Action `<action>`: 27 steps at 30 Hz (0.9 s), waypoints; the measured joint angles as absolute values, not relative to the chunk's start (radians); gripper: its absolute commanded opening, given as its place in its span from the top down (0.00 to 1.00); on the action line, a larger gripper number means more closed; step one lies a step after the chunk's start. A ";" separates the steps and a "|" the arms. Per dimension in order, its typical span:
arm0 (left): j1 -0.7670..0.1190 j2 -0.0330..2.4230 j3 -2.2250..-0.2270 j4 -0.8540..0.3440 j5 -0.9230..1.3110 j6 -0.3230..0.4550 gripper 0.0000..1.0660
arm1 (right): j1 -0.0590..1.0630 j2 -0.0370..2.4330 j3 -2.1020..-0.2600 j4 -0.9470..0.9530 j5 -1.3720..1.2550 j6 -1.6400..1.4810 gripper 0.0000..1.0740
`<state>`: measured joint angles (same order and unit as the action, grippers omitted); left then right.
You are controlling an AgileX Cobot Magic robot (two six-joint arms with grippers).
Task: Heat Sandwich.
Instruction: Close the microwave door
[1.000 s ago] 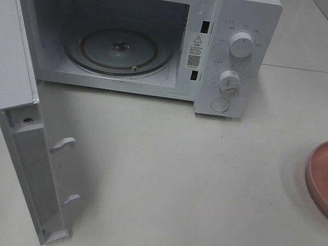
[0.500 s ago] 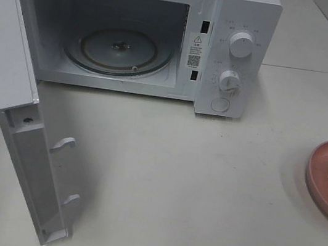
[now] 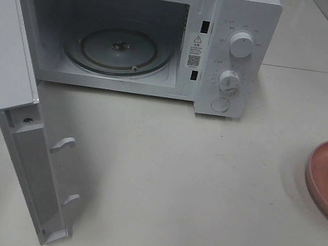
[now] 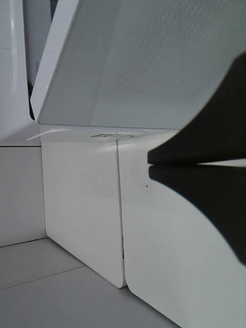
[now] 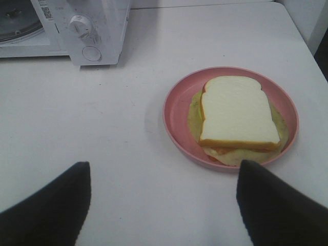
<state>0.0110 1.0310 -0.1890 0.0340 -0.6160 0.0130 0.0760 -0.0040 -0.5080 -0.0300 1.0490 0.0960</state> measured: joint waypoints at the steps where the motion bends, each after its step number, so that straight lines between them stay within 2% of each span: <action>1: 0.011 1.052 -0.189 0.043 -0.633 0.005 1.00 | 0.076 -0.004 -0.508 -0.030 1.049 0.096 0.30; 5: 0.011 1.125 -0.194 0.097 -0.682 -0.053 1.00 | 0.076 -0.004 -0.508 -0.030 1.049 0.096 0.30; 6: 0.011 1.155 -0.197 0.142 -0.711 -0.091 1.00 | 0.076 -0.004 -0.508 -0.030 1.049 0.096 0.30; 7: 0.011 1.155 -0.197 0.142 -0.711 -0.091 1.00 | 0.076 -0.004 -0.508 -0.030 1.049 0.096 0.30; 16: 0.011 1.297 -0.232 0.388 -0.829 -0.218 1.00 | 0.076 -0.004 -0.508 -0.029 1.049 0.096 0.30; 23: 0.003 1.349 -0.263 0.442 -0.851 -0.260 1.00 | 0.076 -0.004 -0.508 -0.029 1.049 0.096 0.30; 27: -0.049 1.377 -0.267 0.440 -0.851 -0.256 1.00 | 0.076 -0.004 -0.508 -0.029 1.049 0.096 0.30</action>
